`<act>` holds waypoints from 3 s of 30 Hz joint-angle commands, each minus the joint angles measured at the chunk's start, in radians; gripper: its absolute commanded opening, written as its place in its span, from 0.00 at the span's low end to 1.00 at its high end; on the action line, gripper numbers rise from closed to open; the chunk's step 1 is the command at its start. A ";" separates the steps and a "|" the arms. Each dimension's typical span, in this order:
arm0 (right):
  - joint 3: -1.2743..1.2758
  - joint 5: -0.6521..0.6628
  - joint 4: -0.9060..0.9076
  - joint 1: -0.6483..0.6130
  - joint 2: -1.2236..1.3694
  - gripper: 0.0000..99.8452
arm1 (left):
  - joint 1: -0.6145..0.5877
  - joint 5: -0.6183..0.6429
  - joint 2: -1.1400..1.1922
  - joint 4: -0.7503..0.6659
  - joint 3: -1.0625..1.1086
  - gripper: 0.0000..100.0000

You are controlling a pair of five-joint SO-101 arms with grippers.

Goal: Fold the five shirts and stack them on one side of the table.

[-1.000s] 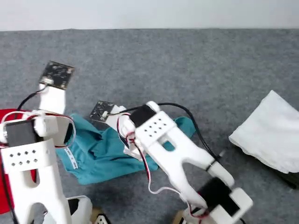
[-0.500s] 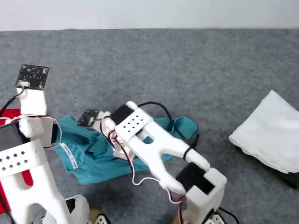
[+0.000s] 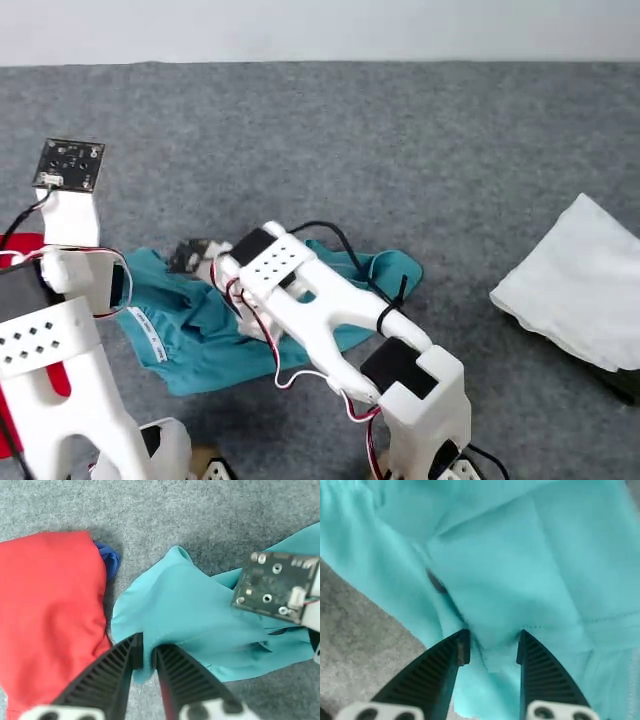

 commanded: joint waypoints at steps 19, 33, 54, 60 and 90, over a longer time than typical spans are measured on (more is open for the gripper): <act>-0.163 0.052 0.137 0.019 0.048 0.17 | -0.002 0.006 -0.005 -0.025 0.027 0.01; -0.163 0.058 0.073 0.045 0.137 0.17 | 0.083 0.008 -0.005 -0.025 0.025 0.01; -0.316 0.057 0.156 0.058 0.208 0.17 | 0.084 0.008 -0.005 -0.038 0.028 0.01; -0.316 0.058 0.208 0.054 0.211 0.17 | 0.084 0.008 0.000 -0.038 0.028 0.01; -0.497 0.097 0.308 0.079 0.189 0.01 | 0.084 0.008 0.003 -0.038 0.028 0.01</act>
